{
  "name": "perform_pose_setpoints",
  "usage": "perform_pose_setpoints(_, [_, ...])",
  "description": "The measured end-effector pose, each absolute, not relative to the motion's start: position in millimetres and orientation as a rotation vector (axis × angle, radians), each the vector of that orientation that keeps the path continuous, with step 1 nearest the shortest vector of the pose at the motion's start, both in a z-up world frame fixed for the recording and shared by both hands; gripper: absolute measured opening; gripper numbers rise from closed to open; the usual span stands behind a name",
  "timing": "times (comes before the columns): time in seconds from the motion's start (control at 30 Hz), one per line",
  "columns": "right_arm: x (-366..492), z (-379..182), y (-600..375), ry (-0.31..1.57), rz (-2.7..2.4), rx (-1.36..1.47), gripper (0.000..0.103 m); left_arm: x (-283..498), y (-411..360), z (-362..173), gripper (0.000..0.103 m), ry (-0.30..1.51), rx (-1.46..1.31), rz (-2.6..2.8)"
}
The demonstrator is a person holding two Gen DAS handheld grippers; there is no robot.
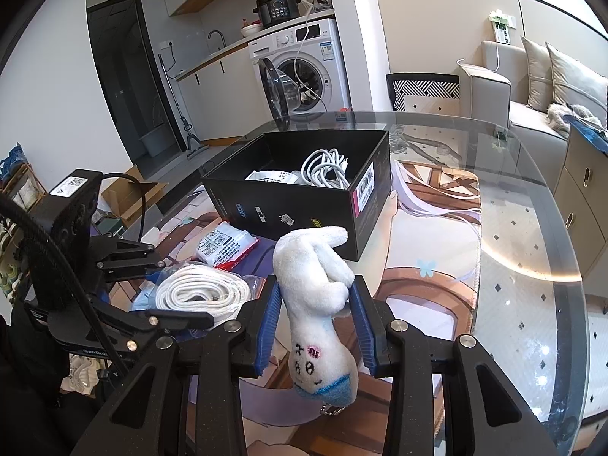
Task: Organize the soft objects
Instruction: 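Lift the rope bag with left gripper while right carries the doll toward the box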
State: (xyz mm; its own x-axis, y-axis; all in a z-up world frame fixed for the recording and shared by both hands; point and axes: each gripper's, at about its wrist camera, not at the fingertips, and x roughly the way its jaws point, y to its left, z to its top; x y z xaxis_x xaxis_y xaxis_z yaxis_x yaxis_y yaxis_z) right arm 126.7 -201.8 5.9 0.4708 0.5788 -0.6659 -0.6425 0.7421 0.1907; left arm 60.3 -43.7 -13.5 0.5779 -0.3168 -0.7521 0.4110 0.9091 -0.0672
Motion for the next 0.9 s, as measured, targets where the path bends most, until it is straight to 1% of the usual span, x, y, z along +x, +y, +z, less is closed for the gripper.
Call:
perform_pose_setpoints(0.07, [127, 6, -202, 0.779, 0.749, -0.090, 0.037, 59, -40, -11, 0.029, 0.850, 0.094, -0.433])
perform_pose_setpoints(0.13, [127, 6, -202, 0.778, 0.750, -0.090, 0.037, 59, -36, -9, 0.023, 0.843, 0.064, -0.434])
perform_pose_setpoints(0.23, [127, 5, -202, 0.776, 0.753, -0.091, 0.037, 58, -31, -6, 0.019, 0.829, 0.038, -0.422])
perform_pose_setpoints(0.63, [120, 13, -199, 0.741, 0.774, -0.091, 0.037, 52, -14, 13, 0.018, 0.751, -0.036, -0.411])
perform_pose_setpoints(0.9, [117, 32, -188, 0.681, 0.782, -0.082, 0.037, 52, 0, 36, 0.018, 0.674, -0.055, -0.356])
